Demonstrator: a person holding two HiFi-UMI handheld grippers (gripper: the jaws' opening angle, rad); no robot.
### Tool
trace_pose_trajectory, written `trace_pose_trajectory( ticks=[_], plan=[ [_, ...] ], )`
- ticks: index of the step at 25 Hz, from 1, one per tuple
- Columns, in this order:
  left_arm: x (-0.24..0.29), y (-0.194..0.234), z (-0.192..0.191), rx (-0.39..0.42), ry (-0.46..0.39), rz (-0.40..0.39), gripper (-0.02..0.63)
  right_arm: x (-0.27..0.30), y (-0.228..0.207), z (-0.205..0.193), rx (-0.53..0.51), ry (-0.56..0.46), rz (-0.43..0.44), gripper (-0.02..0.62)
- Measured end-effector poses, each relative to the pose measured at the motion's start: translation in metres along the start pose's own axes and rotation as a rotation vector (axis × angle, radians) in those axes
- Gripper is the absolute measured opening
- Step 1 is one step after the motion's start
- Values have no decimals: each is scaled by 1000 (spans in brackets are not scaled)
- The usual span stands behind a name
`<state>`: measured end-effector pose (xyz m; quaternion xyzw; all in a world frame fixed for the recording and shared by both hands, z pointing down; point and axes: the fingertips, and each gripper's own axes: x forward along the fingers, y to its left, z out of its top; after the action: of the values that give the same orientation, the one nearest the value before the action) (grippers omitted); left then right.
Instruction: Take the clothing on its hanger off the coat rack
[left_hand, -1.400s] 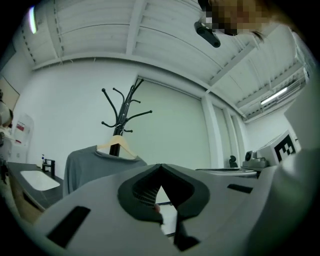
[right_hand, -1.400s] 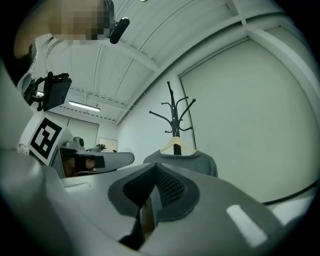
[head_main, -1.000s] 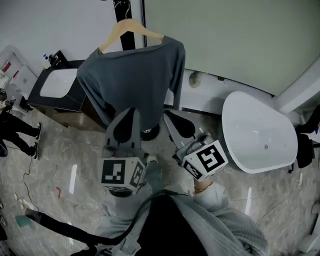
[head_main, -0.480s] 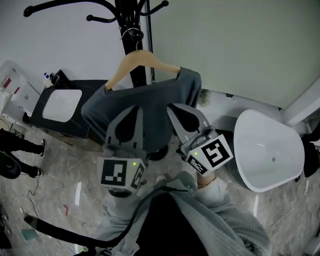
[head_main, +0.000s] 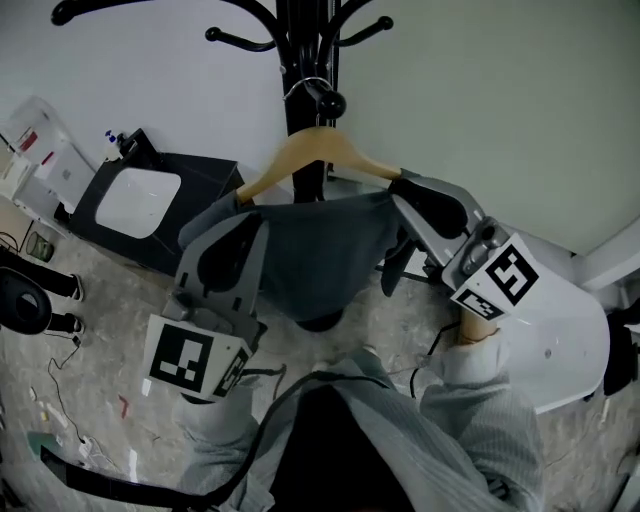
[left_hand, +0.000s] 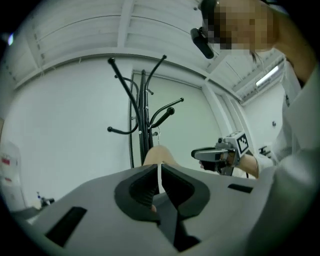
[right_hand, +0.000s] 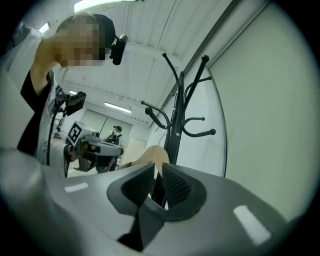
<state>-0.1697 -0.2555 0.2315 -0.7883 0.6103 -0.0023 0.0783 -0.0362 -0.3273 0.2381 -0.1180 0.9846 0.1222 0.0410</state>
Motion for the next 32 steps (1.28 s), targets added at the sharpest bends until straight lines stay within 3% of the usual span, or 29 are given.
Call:
trace_pose_trajectory(
  ticks=[1,3,7,11,14,20,25,26,28,32],
  plan=[
    [1,4,5,43,26,-14,11,3,-5,3,-24,33,42,24],
    [5,10,12,106,84,-58,113,11,-15,4,-78,108,122,49],
    [19,21,24,254,153,-138,169,23,-23,-6,-188,264,295,115],
    [37,18,11,304,225,-343,204,32,-21,-20,-164,366,493,133],
    [49,26,-8,348,299,-435,210,37,-20,-27,-97,408,594,140],
    [59,18,-55,242,494,-653,210,54,-12,-55,-33,523,736,138],
    [55,8,-68,210,546,-757,198,55,-1,-53,-20,539,763,110],
    [52,6,-61,211,539,-760,167,53,2,-45,-21,534,754,80],
    [45,2,-41,212,506,-762,37,47,7,-26,-9,528,741,52],
    [40,-3,-28,148,511,-803,23,42,10,-14,17,524,740,52]
  ],
)
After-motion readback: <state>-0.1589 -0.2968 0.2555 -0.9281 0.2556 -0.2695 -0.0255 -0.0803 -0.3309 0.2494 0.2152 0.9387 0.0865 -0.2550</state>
